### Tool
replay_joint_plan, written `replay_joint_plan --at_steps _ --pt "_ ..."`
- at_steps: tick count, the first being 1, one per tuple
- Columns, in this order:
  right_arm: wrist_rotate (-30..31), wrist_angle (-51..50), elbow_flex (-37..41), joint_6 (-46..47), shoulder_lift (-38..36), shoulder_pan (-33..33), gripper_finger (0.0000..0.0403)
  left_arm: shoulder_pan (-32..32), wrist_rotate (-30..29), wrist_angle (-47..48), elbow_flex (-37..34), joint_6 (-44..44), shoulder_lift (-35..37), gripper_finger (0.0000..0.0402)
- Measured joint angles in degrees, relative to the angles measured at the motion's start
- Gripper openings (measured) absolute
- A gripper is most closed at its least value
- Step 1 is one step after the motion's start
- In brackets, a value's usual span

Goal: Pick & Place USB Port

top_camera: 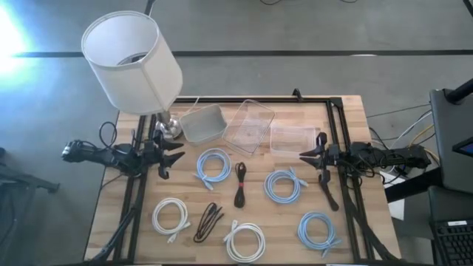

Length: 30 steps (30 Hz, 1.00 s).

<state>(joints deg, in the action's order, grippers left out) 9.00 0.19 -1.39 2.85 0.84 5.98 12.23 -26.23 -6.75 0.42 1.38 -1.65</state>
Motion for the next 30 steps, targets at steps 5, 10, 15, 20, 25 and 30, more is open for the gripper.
replay_joint_plan --at_steps 5,10,15,20,25,30 --pt "0.02 0.00 0.00 -0.02 -0.01 -0.01 0.0054 -0.02 -2.42 -0.83 -0.01 -1.70 0.00 0.0159" --pt "0.02 0.00 0.00 -0.02 -0.02 0.00 0.0054 -0.01 -2.33 -0.60 -0.01 3.36 -0.02 0.0159" --pt "0.01 0.00 0.00 -0.02 0.00 0.00 0.0054 -0.01 -2.18 0.08 0.00 6.74 -0.67 0.0159" --pt "0.02 0.00 0.00 -0.02 0.00 -0.02 0.0054 -0.01 -2.15 1.50 1.06 7.94 -3.44 0.0159" --pt "0.02 -0.01 0.00 -0.02 -0.02 -0.01 0.0054 0.00 -2.13 0.82 4.81 6.28 -7.83 0.0159" --pt "0.02 0.00 0.00 -0.02 -0.02 -0.02 0.0054 0.00 -2.08 1.20 8.16 6.16 -12.63 0.0159"
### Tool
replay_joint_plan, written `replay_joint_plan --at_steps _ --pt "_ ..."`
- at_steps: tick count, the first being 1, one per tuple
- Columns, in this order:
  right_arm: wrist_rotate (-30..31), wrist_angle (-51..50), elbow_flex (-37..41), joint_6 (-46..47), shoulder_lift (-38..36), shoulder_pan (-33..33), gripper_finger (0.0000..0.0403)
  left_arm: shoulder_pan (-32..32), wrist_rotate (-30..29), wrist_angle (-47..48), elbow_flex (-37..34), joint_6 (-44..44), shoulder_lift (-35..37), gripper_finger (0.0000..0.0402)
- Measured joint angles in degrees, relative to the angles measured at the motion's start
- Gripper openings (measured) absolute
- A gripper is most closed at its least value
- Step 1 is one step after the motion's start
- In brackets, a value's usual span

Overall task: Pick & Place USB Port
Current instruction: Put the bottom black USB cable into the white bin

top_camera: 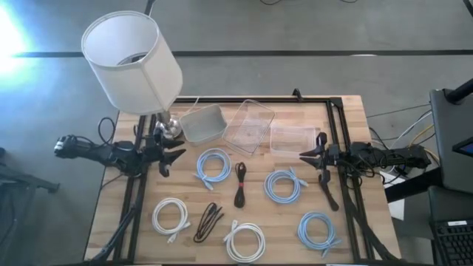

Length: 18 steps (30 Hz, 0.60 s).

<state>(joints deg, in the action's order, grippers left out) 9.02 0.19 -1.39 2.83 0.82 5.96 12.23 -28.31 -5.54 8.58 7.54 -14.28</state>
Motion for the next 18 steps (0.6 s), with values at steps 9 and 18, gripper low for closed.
replay_joint_plan --at_steps 9,18 --pt "-0.01 0.00 0.00 0.00 0.01 0.00 0.0054 0.02 4.42 0.22 5.02 -1.93 -9.30 0.0159" --pt "-0.01 0.00 0.00 0.00 0.02 0.00 0.0054 0.98 23.62 3.85 10.17 -4.58 -16.36 0.0159"
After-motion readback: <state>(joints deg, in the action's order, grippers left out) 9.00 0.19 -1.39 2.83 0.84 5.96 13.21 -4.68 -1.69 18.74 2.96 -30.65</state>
